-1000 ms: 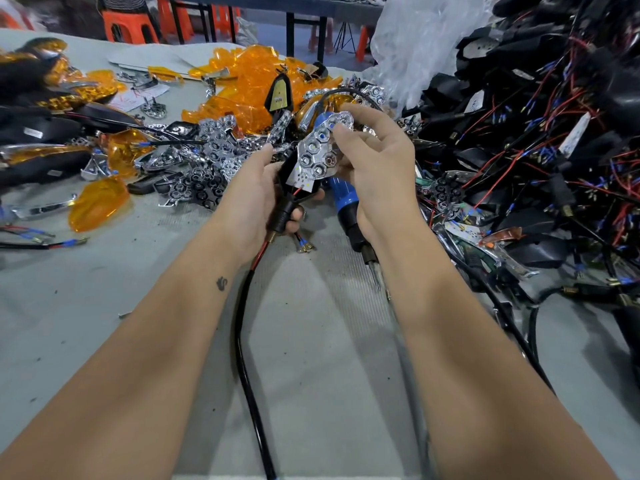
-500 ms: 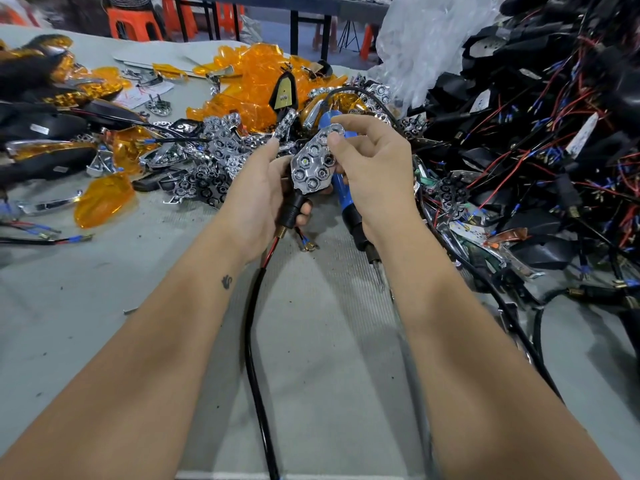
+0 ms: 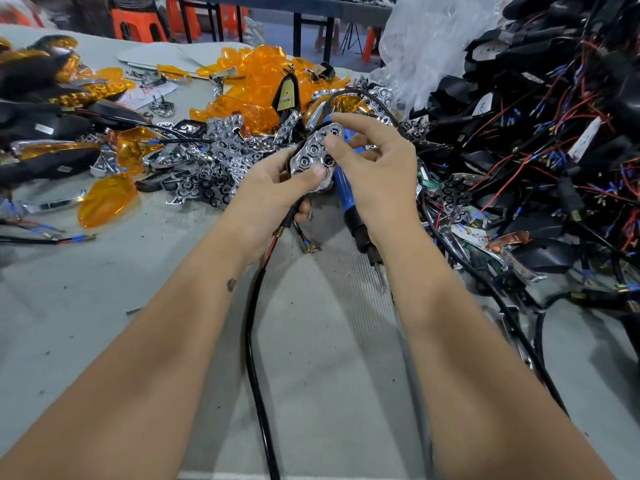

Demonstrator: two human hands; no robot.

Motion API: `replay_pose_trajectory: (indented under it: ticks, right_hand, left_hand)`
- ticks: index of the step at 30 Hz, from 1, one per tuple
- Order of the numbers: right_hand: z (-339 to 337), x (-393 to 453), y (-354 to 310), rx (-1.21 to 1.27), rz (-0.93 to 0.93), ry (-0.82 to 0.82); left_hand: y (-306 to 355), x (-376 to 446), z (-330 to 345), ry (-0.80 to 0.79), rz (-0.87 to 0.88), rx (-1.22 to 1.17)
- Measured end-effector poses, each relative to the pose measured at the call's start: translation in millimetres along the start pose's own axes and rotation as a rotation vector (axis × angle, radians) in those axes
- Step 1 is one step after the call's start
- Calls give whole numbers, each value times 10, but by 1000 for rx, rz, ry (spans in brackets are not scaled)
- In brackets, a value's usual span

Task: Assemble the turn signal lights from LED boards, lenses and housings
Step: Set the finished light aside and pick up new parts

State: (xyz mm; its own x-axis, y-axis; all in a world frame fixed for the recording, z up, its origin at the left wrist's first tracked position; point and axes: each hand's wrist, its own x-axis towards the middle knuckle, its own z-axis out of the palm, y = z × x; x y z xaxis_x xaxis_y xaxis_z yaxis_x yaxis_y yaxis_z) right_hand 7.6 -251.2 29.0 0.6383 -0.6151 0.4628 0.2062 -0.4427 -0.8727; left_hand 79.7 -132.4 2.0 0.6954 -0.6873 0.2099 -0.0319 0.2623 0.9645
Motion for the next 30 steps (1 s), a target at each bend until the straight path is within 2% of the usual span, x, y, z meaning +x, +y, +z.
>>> replay_pose_trajectory:
  ticks: [7,19,30]
  right_hand:
    - [-15,7,51,66,-18,-36]
    - [27,-12,47,15,34,-53]
    - [-57,11,18,174,148,-190]
  left_hand:
    - [-31,9,-18,-11,37,78]
    - [-64,16,-23,41,64,128]
    - [12,-37,25,-3,184,128]
